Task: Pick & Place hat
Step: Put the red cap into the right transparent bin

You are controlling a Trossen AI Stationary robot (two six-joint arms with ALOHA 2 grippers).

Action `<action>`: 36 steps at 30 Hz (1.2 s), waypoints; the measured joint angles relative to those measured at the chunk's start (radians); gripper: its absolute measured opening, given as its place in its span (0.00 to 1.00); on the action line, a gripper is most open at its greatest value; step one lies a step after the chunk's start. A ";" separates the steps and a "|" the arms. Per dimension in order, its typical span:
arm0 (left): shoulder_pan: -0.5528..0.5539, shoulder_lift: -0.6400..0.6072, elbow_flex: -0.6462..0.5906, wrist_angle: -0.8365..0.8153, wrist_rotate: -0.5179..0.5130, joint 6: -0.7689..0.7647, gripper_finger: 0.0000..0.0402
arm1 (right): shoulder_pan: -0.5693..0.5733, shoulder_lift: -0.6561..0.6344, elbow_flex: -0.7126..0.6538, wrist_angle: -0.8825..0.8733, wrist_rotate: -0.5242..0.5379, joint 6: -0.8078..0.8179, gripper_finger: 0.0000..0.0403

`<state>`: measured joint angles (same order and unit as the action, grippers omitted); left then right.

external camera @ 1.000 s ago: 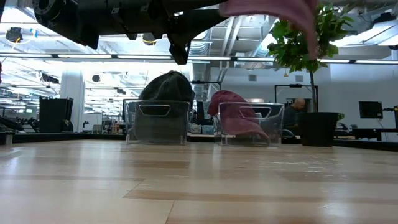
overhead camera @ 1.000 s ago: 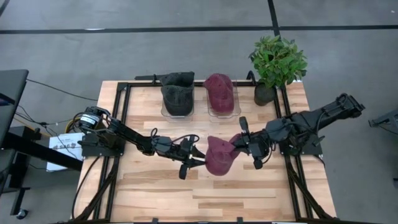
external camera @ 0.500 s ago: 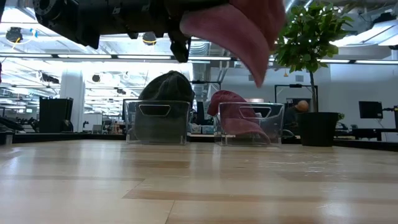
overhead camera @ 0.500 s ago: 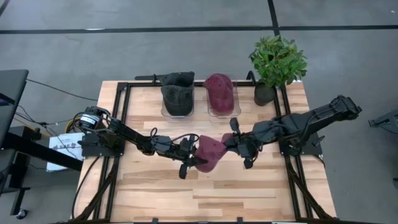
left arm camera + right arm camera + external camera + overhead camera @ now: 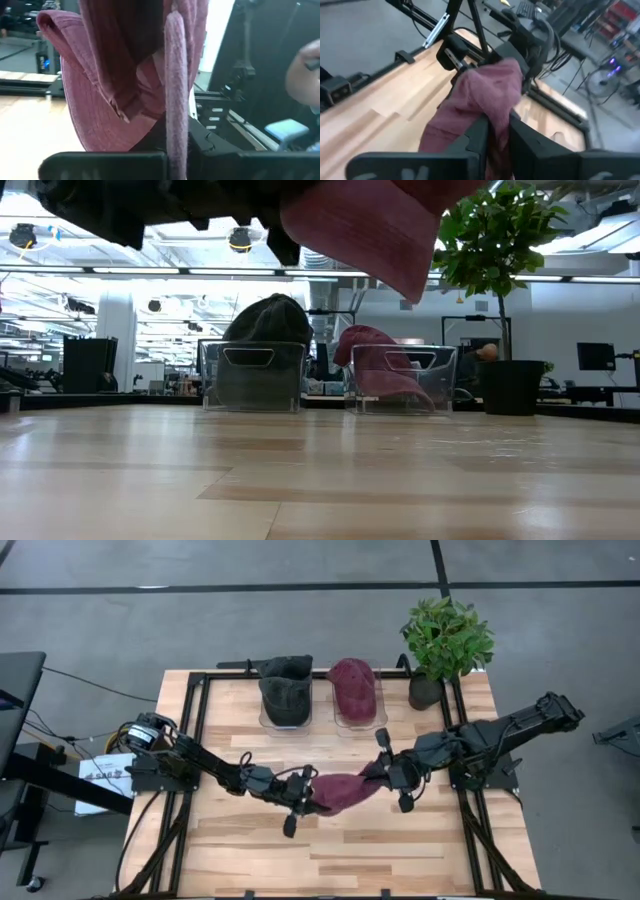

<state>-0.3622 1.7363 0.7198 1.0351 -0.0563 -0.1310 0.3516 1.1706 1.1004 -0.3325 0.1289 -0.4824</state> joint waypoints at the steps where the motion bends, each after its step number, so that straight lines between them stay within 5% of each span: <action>1: -0.009 0.000 0.000 0.000 0.001 0.010 0.04 | 0.004 0.000 0.000 -0.005 0.001 0.027 0.14; 20: -0.163 0.000 -0.001 0.005 0.001 0.136 0.05 | 0.171 0.002 0.000 -0.035 0.006 0.146 0.48; 29: -0.182 0.000 -0.001 0.039 -0.001 0.179 0.05 | 0.191 0.013 -0.009 -0.022 -0.002 0.250 0.47; 36: -0.178 0.000 -0.001 0.043 -0.003 0.179 0.05 | 0.190 0.048 -0.008 0.065 -0.146 0.303 0.43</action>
<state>-0.5404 1.7367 0.7189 1.0782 -0.0597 0.0484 0.5412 1.2190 1.0924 -0.2677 -0.0169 -0.1796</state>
